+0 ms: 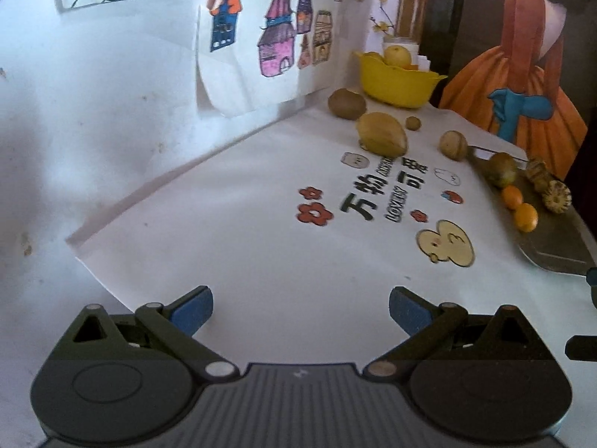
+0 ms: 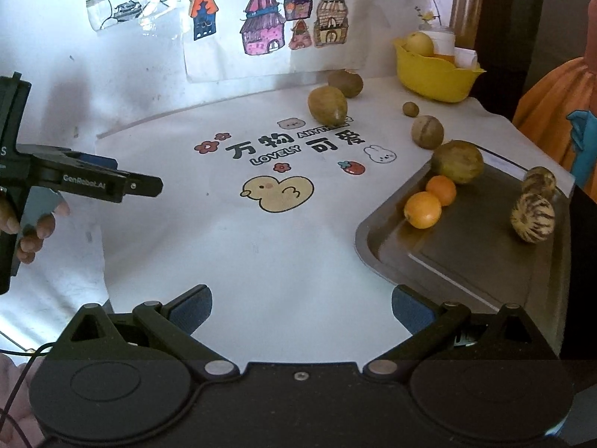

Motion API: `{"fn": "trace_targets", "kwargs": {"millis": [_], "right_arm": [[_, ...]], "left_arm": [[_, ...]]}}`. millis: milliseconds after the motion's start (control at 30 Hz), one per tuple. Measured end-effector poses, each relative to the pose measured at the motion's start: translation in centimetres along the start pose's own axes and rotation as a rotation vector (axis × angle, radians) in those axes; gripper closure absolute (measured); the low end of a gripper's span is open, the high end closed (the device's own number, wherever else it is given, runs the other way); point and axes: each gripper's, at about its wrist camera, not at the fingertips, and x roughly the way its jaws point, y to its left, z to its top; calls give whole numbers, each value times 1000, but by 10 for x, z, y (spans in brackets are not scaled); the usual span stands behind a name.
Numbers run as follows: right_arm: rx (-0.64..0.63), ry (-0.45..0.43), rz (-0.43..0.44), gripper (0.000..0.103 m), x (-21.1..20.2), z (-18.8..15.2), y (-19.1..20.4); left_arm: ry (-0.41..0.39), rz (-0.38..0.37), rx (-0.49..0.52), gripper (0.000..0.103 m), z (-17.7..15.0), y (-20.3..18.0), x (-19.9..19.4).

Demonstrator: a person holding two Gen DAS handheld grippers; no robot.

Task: Organize fruits
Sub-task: 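Withdraw both open tools from the tray toward the remaining fruits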

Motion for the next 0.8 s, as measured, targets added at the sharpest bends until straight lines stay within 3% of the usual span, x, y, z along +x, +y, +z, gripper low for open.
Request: {"fn": "trace_targets", "kwargs": {"millis": [233, 500, 800], "right_arm": [[-23, -8, -2, 1, 15, 16, -9], [-121, -39, -62, 1, 29, 37, -23], [-228, -100, -154, 1, 49, 89, -64]], "left_arm": [[-40, -15, -19, 0, 20, 1, 7], [-64, -73, -15, 0, 46, -17, 32], [-97, -117, 50, 1, 88, -47, 63]]}}
